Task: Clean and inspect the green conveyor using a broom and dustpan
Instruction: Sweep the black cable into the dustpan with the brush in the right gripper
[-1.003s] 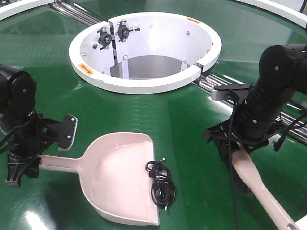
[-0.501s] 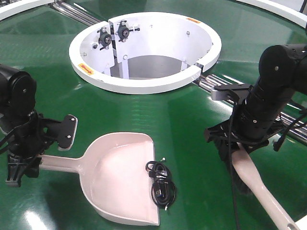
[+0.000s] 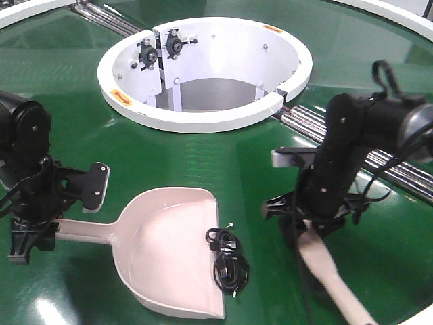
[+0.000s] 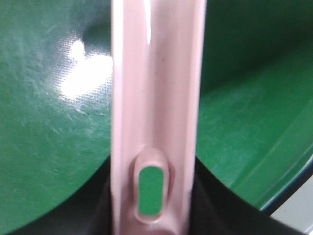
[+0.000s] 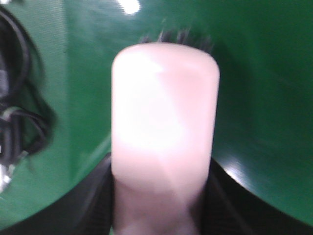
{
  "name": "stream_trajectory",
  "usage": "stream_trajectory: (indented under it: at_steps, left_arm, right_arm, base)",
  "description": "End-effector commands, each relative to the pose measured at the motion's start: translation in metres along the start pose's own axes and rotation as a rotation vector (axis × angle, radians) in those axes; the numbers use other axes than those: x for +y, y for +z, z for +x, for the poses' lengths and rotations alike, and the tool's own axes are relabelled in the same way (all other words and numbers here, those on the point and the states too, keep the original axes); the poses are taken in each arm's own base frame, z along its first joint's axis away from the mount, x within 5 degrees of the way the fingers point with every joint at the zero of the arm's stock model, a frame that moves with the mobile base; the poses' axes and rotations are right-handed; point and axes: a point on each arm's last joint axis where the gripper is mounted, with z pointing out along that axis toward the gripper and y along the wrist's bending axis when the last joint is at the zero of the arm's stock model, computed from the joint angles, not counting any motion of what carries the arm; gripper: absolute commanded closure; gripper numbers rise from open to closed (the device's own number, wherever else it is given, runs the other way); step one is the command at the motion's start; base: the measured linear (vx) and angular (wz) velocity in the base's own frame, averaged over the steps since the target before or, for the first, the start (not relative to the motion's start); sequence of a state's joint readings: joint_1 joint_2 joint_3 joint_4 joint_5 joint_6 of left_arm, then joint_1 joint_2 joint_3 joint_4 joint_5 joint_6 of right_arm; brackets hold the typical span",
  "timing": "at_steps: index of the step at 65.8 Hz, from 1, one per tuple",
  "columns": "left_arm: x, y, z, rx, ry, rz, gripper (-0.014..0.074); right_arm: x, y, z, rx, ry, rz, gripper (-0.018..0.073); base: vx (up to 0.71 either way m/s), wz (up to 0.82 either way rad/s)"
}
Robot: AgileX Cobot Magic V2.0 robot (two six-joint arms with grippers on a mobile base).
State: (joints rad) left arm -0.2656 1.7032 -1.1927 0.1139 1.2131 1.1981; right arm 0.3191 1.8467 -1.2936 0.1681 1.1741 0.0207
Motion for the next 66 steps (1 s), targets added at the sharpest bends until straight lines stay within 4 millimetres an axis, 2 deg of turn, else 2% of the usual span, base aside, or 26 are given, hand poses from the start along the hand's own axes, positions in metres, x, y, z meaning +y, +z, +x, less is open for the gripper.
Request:
stream_trajectory:
  at_steps: [1,12,36,53,66]
  left_arm:
    - [-0.005,-0.017,-0.003,-0.032,0.005,-0.019,0.062]
    - [-0.005,-0.017,-0.003,-0.032,0.005,-0.019,0.062]
    - [-0.005,-0.017,-0.003,-0.032,0.005,-0.019,0.062]
    - [-0.005,-0.017,-0.003,-0.032,0.005,-0.019,0.062]
    - [-0.005,-0.017,-0.003,-0.032,0.005,-0.019,0.0619]
  right_arm:
    - [0.016,-0.01,-0.005,-0.066,-0.014,-0.05,0.0565]
    - [0.039,0.001,-0.016,-0.05,-0.048,-0.086,0.0565]
    - [0.105,0.011,-0.051,0.018,-0.171,-0.17,0.0565]
    - [0.15,-0.006,-0.063,-0.055,-0.233,-0.251,0.0565]
    - [0.158,-0.019,-0.064,-0.099,-0.25,-0.268,0.0564]
  base:
    - [0.0,0.0]
    - [0.0,0.0]
    - [0.0,0.0]
    - [0.0,0.0]
    - [0.0,0.0]
